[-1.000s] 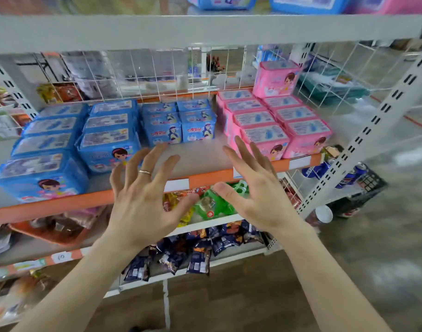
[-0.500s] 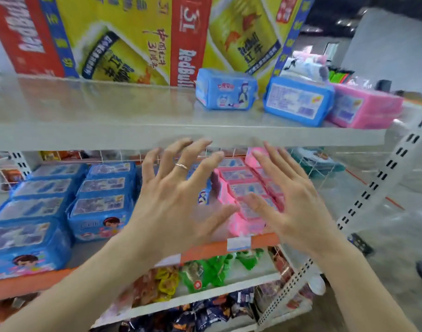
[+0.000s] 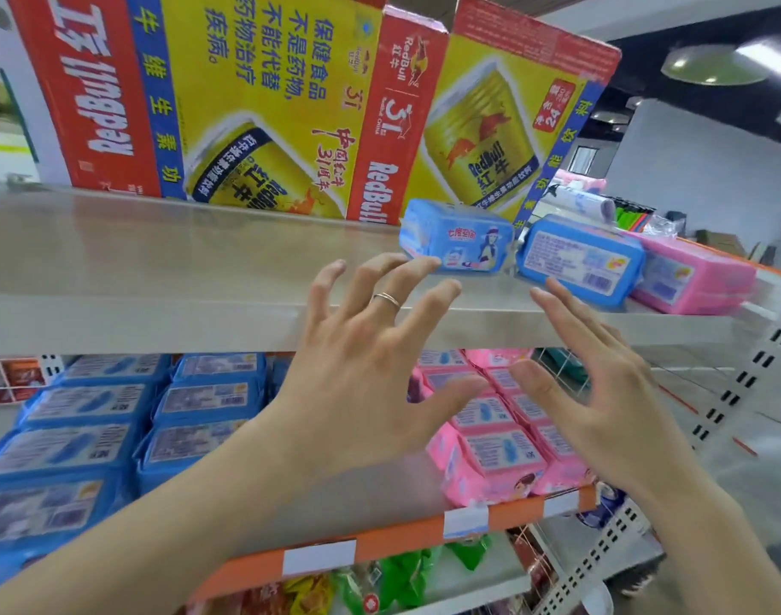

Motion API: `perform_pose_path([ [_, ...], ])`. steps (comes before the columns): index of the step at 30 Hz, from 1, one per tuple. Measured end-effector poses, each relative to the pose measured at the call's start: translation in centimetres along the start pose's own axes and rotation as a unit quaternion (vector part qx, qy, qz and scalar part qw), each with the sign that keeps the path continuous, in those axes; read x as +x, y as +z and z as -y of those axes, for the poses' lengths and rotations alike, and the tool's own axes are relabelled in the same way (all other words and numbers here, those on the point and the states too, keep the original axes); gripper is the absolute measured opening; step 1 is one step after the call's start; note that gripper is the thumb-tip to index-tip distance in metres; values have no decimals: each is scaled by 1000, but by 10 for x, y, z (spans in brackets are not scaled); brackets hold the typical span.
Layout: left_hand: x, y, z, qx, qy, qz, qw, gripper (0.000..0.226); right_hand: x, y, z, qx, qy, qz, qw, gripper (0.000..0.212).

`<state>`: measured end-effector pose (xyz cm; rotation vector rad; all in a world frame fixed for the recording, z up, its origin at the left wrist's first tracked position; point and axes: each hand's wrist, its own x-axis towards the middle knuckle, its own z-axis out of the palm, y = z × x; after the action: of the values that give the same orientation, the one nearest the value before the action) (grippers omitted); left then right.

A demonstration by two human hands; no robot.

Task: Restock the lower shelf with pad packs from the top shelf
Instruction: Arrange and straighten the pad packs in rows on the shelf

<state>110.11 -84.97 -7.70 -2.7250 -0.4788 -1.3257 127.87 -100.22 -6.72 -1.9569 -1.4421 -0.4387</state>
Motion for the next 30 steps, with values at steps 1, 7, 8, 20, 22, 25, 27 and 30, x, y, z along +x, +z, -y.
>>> perform_pose_path([
  [1, -1, 0, 3, -1, -1, 5, 1000, 74, 1, 1, 2, -3, 2, 3, 1000, 84],
  [7, 8, -2, 12, 8, 1, 22, 1000, 74, 19, 0, 5, -13, -10, 2, 1000, 84],
  [8, 13, -3, 13, 11, 4, 23, 1000, 74, 24, 0, 4, -13, -13, 0, 1000, 83],
  [20, 86, 19, 17, 47, -112, 164, 979, 74, 109, 4, -36, 33, 38, 90, 995, 72],
  [22, 101, 27, 21, 43, -163, 217, 962, 76, 123, 7, -44, 44, 64, 117, 990, 74],
  [25, 117, 38, 26, 21, -215, 281, 935, 78, 137, 13, -55, 61, 83, 148, 984, 76],
  [27, 125, 43, 25, -2, -217, 300, 929, 76, 145, 17, -61, 82, 93, 168, 978, 83],
  [30, 131, 47, 24, -24, -200, 321, 925, 71, 152, 24, -71, 161, 84, 167, 969, 98],
])
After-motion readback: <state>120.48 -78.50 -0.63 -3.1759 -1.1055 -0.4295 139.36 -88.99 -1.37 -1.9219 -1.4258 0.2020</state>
